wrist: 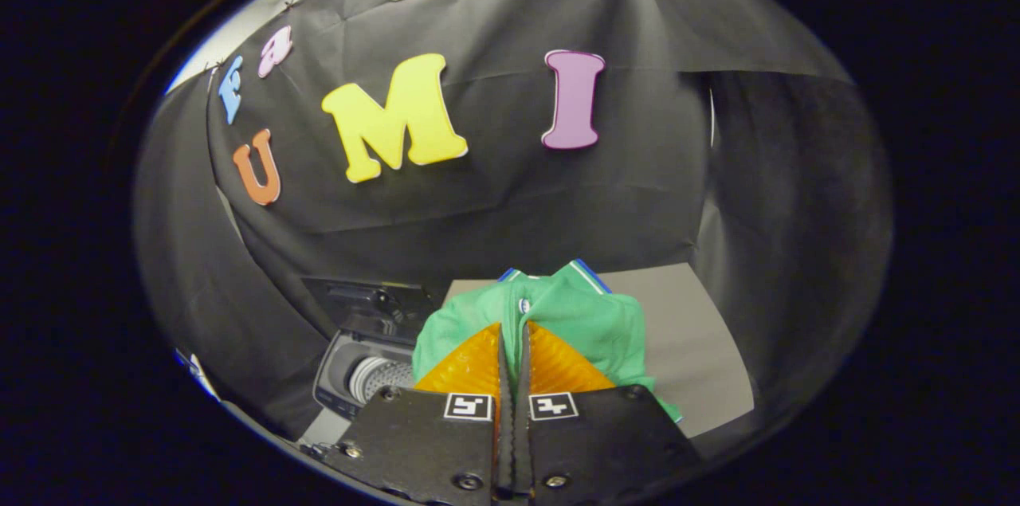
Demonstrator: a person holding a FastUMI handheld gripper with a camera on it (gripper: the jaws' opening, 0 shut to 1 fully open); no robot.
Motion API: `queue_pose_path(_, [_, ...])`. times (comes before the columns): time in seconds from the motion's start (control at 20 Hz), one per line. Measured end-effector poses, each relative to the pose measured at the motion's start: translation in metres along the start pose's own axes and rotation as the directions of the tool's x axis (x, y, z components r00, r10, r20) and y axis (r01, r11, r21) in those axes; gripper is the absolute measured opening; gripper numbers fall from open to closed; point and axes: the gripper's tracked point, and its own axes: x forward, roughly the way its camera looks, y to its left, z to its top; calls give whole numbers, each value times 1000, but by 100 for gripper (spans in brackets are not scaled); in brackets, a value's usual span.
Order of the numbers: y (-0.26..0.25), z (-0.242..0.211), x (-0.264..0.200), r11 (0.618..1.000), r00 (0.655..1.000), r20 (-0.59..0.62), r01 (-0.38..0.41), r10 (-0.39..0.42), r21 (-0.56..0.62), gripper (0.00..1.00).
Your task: Put the clothes into the washing machine and then close the washing machine lid.
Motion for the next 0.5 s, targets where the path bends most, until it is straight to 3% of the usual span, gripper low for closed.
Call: queue_pose_path(0.5, [120, 22, 5, 977, 980, 7, -199, 200, -77, 4])
